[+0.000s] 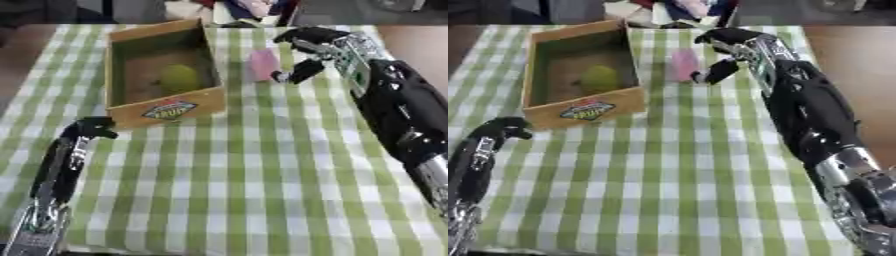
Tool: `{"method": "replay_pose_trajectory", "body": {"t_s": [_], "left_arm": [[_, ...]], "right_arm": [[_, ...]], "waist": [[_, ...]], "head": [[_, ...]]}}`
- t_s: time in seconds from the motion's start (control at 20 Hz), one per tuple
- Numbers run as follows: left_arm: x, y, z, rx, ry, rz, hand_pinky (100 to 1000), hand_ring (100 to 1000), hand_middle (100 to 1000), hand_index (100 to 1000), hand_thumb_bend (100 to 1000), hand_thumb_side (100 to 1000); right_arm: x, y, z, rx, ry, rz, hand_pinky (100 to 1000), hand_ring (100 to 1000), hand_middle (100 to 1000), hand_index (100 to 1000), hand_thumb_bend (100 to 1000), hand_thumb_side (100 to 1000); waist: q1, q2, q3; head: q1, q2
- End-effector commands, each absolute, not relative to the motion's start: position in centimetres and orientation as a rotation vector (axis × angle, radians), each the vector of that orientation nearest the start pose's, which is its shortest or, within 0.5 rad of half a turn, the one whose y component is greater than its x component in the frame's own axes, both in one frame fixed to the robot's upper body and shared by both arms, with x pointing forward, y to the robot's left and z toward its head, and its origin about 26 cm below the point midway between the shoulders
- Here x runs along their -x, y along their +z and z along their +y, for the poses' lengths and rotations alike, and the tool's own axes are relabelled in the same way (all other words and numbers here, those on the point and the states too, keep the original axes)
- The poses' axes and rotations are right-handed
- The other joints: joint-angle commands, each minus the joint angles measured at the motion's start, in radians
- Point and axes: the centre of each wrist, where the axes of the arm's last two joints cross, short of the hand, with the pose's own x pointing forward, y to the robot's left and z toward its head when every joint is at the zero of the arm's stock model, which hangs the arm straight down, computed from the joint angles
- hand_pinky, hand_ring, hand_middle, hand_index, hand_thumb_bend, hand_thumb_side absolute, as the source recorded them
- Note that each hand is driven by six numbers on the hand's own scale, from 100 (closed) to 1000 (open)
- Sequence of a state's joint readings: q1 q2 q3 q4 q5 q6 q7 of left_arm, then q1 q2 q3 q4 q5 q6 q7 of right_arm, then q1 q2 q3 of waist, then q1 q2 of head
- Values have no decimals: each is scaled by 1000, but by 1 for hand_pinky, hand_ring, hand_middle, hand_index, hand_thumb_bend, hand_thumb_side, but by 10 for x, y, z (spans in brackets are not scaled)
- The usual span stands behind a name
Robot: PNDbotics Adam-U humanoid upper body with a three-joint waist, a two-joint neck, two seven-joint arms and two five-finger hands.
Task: Pick up objects on the table and place them in the box.
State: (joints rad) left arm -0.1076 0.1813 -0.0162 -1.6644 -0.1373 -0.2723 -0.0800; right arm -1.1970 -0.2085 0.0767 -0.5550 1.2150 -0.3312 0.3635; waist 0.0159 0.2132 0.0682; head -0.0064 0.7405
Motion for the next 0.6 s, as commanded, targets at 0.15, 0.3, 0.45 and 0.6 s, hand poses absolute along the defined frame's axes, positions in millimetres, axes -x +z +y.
{"method": "replay_pose_trajectory", "body": {"t_s": [0.15,0.3,0.45,0.6], "left_arm": [[-305,57,269,-153,-430,-2029,859,624,653,750,100,927],[-305,57,269,-152,-432,-2030,860,624,653,750,100,926],[-305,57,268,-149,-435,-2031,860,624,654,750,100,927],[-305,57,268,-148,-437,-2031,860,624,654,750,100,927]], "right_arm": [[-519,206,-172,838,1826,-1367,807,867,964,1000,305,578],[-518,207,-168,833,1840,-1376,812,874,988,1000,307,575],[-518,208,-163,836,1839,-1387,820,884,993,1000,299,575],[-518,210,-160,836,1827,-1400,821,887,994,1000,293,575]], "waist": [[0,-13,3],[0,-13,4],[0,-12,6],[0,-11,9]], "head": [[-17,-25],[-26,-31],[-33,-35],[-38,-36]]}}
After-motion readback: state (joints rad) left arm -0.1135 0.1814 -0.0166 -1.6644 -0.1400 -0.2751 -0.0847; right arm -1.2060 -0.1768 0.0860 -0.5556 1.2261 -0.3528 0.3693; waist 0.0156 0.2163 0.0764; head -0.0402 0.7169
